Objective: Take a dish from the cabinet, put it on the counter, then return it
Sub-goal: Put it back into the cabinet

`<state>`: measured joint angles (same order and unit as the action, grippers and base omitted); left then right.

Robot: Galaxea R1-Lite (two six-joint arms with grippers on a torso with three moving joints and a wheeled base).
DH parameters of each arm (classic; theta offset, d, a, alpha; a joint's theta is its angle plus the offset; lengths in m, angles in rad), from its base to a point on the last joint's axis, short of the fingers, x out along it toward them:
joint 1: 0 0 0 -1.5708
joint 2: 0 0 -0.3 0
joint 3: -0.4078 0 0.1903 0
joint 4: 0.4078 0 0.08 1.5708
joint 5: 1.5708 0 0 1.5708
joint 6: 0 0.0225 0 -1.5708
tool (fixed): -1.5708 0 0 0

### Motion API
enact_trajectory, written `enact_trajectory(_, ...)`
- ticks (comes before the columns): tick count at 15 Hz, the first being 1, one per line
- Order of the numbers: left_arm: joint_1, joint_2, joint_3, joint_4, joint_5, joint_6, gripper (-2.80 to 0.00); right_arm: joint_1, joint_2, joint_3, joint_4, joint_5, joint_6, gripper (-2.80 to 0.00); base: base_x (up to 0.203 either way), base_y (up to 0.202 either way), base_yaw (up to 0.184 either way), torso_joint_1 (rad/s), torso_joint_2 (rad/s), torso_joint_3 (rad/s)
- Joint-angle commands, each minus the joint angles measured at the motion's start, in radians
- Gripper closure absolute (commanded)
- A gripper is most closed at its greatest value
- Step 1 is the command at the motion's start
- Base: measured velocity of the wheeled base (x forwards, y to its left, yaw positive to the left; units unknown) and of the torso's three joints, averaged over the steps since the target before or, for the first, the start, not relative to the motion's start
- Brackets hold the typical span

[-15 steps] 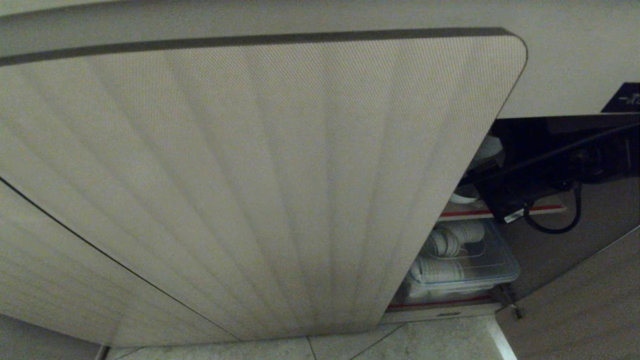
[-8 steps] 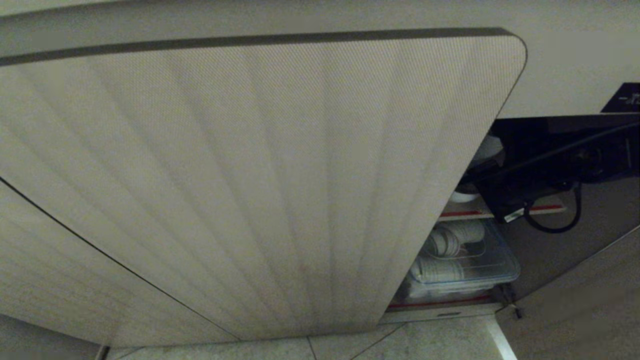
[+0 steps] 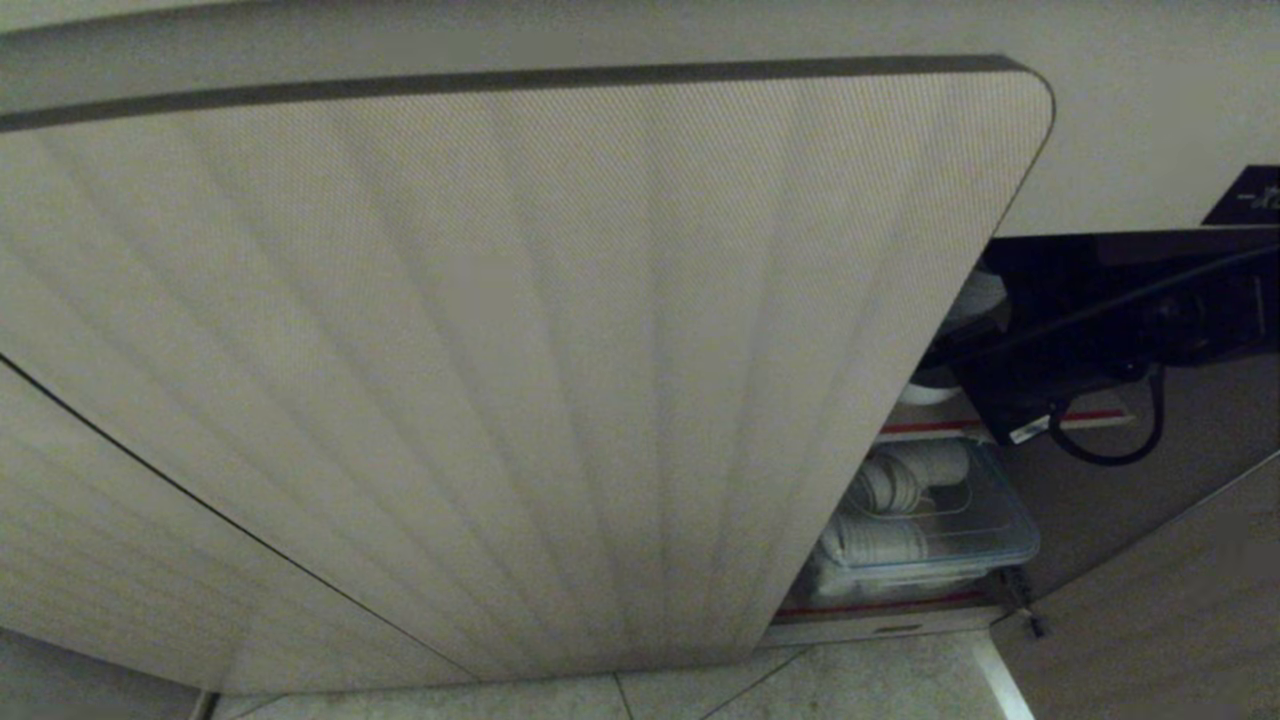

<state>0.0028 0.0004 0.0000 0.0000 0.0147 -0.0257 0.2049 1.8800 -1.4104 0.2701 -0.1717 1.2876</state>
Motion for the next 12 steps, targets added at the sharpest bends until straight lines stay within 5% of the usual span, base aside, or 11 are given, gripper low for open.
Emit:
enact_trajectory(1, 0.0, 0.0, 0.0, 0.0, 0.001, 0.0, 0.0, 0.001, -0.003, 0.002, 0.0, -0.002, 0.006, -2.8, 0.0, 0.0, 0.0, 0.0, 0.0, 0.0)
enact_trajectory(12, 0.0, 0.0, 0.0, 0.0, 0.001, 0.0, 0.0, 0.004, -0.007, 0.016, -0.002, -0.06, -0.074, -2.8, 0.0, 0.0, 0.0, 0.0, 0.0, 0.0)
